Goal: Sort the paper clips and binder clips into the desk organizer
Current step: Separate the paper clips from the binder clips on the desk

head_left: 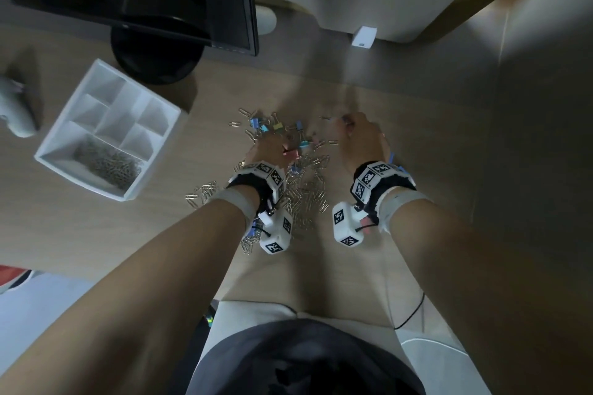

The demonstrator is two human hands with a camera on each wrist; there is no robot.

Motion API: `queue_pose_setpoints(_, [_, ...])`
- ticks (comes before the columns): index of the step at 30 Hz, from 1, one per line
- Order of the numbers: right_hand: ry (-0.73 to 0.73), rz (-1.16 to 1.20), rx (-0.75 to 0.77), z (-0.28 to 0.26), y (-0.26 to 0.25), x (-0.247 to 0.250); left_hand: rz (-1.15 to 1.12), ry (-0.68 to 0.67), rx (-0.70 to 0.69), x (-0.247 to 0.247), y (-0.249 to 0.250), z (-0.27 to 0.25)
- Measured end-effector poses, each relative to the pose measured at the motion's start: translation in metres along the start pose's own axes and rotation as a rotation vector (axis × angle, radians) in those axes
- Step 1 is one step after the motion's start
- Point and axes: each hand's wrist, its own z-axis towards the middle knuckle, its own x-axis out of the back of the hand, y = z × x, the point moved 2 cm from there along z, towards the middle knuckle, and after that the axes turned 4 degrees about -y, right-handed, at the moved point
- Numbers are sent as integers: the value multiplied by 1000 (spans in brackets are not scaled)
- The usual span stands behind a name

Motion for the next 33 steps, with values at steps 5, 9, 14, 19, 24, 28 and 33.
queue_pose_setpoints(5, [93, 78, 109, 4, -5, 2, 28, 43, -15, 1, 3, -1])
queue_pose_setpoints(9, [-13, -121, 112, 4, -5, -2, -17, 49, -3, 0, 3, 0])
queue_pose_setpoints(14, [-158, -196, 319, 2, -10, -25, -118, 78, 21, 1, 4, -6])
queue_pose_setpoints(19, [-140, -280, 284, 2, -13, -43, -33, -27, 4, -1, 8, -7])
queue_pose_setpoints(24, [-191, -269, 256, 0, -11, -38, 86, 4, 53, -1, 13, -4])
queue_pose_setpoints(28, [-219, -117, 196, -1, -6, -28, 135, 16, 48, 3, 17, -4])
queue_pose_setpoints(33, [-111, 245, 137, 1, -5, -16, 16, 27, 12, 6, 12, -6])
